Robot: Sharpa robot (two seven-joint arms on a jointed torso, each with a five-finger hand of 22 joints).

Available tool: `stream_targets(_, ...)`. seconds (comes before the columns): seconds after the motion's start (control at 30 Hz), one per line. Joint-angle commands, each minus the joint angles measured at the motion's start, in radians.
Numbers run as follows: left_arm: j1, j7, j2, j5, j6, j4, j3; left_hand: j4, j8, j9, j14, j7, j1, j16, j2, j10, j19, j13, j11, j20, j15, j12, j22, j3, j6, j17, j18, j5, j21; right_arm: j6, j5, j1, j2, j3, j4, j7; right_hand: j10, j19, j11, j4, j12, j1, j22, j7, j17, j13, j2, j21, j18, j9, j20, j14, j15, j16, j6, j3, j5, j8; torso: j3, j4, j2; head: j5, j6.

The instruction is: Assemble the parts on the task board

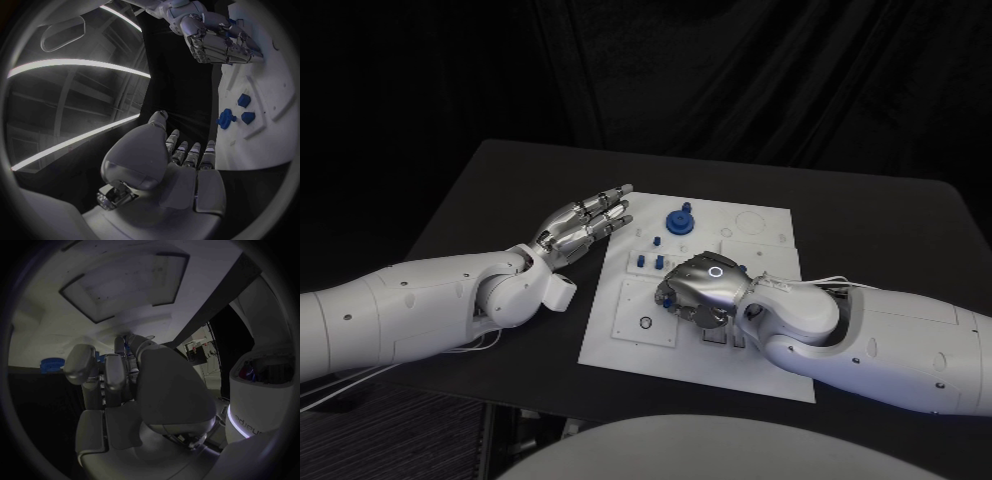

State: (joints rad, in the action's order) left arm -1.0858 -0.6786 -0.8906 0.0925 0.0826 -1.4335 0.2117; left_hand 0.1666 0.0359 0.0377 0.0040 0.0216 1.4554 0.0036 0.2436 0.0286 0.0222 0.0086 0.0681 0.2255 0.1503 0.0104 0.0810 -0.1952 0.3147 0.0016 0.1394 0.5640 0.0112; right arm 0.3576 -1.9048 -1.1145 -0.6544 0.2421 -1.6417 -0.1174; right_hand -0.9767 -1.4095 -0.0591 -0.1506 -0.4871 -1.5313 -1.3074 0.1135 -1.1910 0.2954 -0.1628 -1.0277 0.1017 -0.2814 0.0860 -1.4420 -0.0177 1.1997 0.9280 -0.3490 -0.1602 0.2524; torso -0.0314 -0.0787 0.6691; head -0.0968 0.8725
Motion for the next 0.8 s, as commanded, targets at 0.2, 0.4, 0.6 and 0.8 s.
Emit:
stream_targets(0.2, 0.003, -0.022, 0.003, -0.005, 0.016, 0.001, -0.001, -0.008, 0.005, 0.002, -0.003, 0.007, 0.0, -0.003, 0.012, 0.001, -0.001, -0.001, -0.007, 0.01, 0.008, -0.003, -0.003, -0.001, 0.0, -0.001, 0.01, 0.005, 0.004, -0.034, -0.008, 0.002, -0.006, 0.0, 0.0, -0.027, 0.143, 0.05, -0.034, -0.035, 0.034, 0.037, -0.106, -0.029, 0.049, 0.006, -0.028, 0.109, 0.014, 0.025, 0.011, 0.047, 0.011, -0.059, -0.116, 0.029, 0.069, -0.084, 0.0002, 0.0, -0.001, 0.0, 0.0)
stream_targets(0.4, 0.004, -0.021, 0.002, -0.005, 0.016, 0.002, -0.001, -0.009, 0.005, 0.002, -0.003, 0.007, 0.0, -0.003, 0.012, 0.001, -0.001, -0.001, -0.006, 0.01, 0.008, -0.003, -0.003, -0.001, 0.0, -0.001, 0.01, 0.005, 0.004, 0.037, -0.008, 0.002, -0.023, -0.005, -0.013, -0.023, 0.272, 0.066, -0.045, -0.049, 0.021, 0.031, -0.098, -0.04, 0.065, 0.022, -0.026, 0.156, 0.019, 0.034, 0.016, 0.068, 0.015, -0.072, -0.129, 0.073, 0.076, -0.105, 0.0007, 0.0004, 0.0, 0.001, 0.0)
stream_targets(0.6, 0.005, -0.02, 0.0, -0.005, 0.014, 0.002, -0.001, -0.009, 0.004, 0.002, -0.003, 0.007, 0.0, -0.003, 0.013, 0.001, -0.001, -0.001, -0.006, 0.011, 0.008, -0.003, -0.003, -0.001, 0.0, -0.001, 0.01, 0.006, 0.004, 0.113, -0.008, -0.019, -0.066, -0.014, -0.046, -0.014, 0.358, 0.058, -0.055, -0.083, 0.038, 0.022, -0.102, -0.075, 0.06, 0.0, -0.04, 0.15, 0.018, 0.062, 0.021, 0.065, 0.022, -0.061, -0.187, 0.115, 0.066, -0.145, 0.0004, 0.0002, -0.001, 0.006, 0.0)
stream_targets(0.8, 0.006, -0.019, -0.001, -0.005, 0.011, 0.003, -0.001, -0.01, 0.004, 0.002, -0.003, 0.007, 0.0, -0.003, 0.012, 0.001, -0.001, -0.001, -0.005, 0.011, 0.008, -0.003, -0.003, -0.001, -0.001, -0.001, 0.01, 0.006, 0.004, 0.136, 0.039, -0.084, -0.128, -0.017, -0.097, -0.021, 0.344, 0.037, -0.059, -0.136, 0.038, 0.011, -0.112, -0.078, 0.04, -0.033, -0.043, 0.114, 0.011, 0.081, 0.023, 0.046, 0.023, -0.033, -0.173, 0.136, 0.071, -0.149, 0.0027, 0.0023, -0.001, 0.011, 0.0)
